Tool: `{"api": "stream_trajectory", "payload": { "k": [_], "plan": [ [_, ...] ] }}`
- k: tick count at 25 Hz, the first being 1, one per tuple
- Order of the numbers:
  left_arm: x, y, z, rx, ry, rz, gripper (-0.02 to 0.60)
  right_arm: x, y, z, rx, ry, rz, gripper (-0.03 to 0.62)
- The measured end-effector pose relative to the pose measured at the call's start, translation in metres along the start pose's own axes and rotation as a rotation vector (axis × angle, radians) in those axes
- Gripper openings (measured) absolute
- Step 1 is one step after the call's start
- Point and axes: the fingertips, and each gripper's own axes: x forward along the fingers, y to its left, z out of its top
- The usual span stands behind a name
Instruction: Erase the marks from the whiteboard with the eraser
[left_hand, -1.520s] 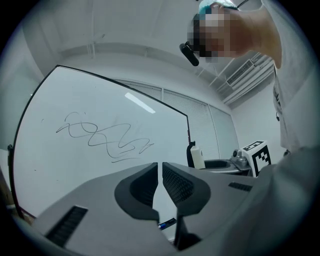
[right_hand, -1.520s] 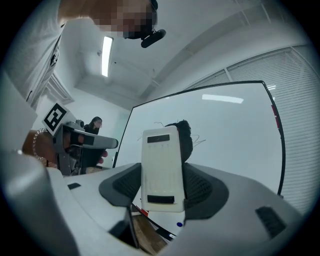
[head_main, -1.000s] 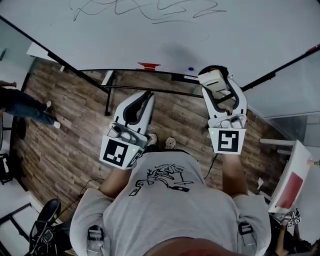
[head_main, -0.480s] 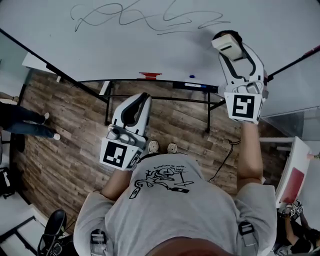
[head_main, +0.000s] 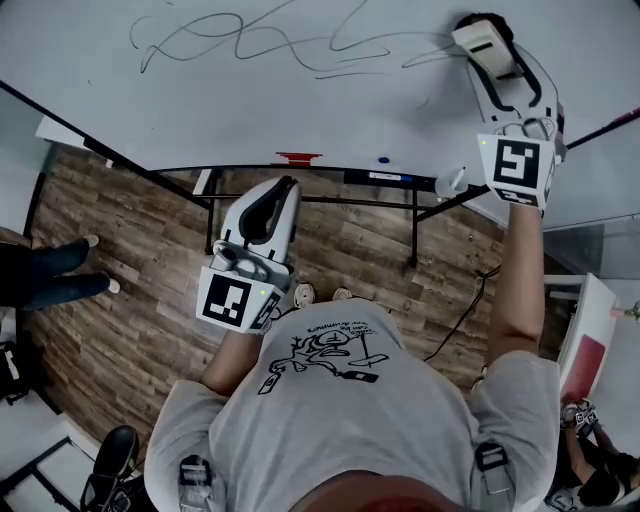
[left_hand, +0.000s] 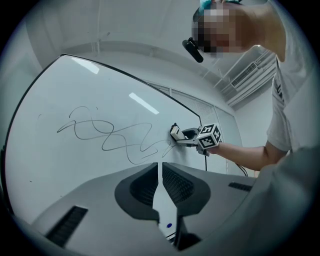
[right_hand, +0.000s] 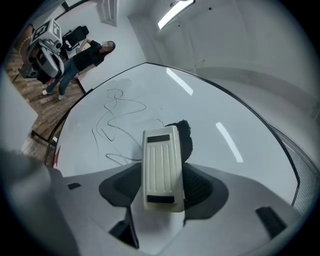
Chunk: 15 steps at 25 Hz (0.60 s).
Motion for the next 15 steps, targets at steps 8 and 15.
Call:
{"api": "stream_trajectory", "payload": {
  "k": [8,15],
  "plan": [
    [0.015,0.006,-0.001,-0.001,-0.011,-0.001,0.041,0.011,0.004,-0.005,-0.010,-0.003,0.007,0.261],
    [0.024,0.003,-0.005,-0.011,-0.010,-0.009,0.041,0.014,0.014,-0.005,-0.049,-0.004,0.003,0.260]
  ]
}}
